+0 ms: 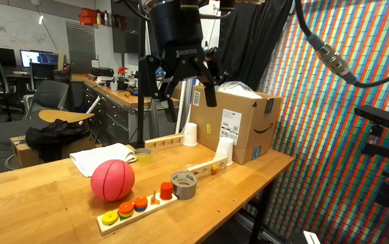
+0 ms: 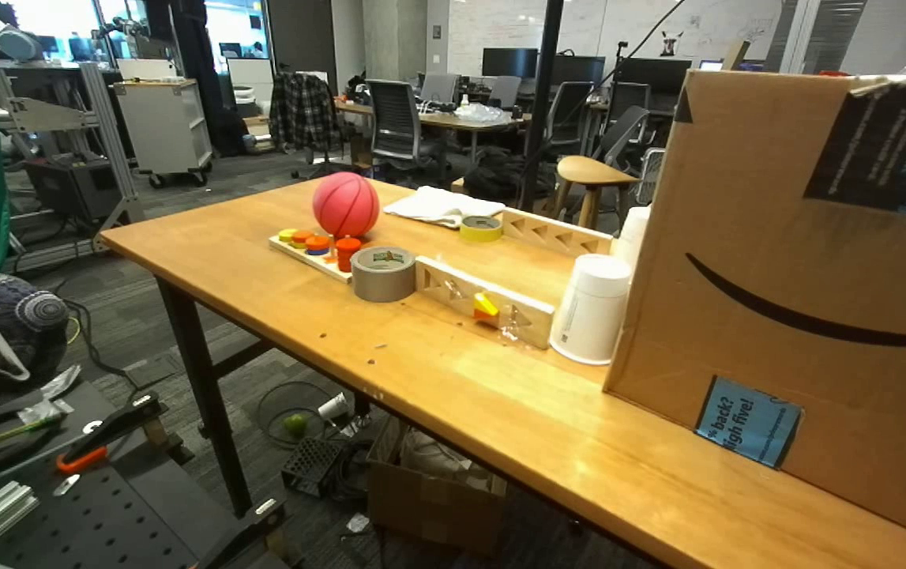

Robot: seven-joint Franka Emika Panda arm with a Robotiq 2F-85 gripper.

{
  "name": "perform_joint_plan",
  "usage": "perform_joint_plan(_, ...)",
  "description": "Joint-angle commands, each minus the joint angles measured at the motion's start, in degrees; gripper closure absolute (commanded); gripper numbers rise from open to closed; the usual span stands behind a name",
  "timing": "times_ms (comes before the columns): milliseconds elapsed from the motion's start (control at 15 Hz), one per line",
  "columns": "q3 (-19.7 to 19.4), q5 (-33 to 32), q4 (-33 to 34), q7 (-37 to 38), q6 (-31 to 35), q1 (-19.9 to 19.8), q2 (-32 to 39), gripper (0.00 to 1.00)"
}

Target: Move the ball to the right

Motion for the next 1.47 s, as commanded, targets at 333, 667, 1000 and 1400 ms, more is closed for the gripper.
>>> perform_joint_plan(333, 0.7, -1.6, 3.0, 0.5, 2.2, 4.8, 4.0, 0.0)
perform_joint_plan(667, 2.4, -4.8, 8.6, 0.2, 7.4, 7.9, 12.3, 0.0)
perform_joint_plan(1000, 1.7, -8.9, 16.1, -1.2, 13.4, 11.3, 24.0, 0.0)
perform_joint_plan(1400, -0.3, -10.8, 28.6, -2.4, 16.5, 17.5, 39.6, 0.0)
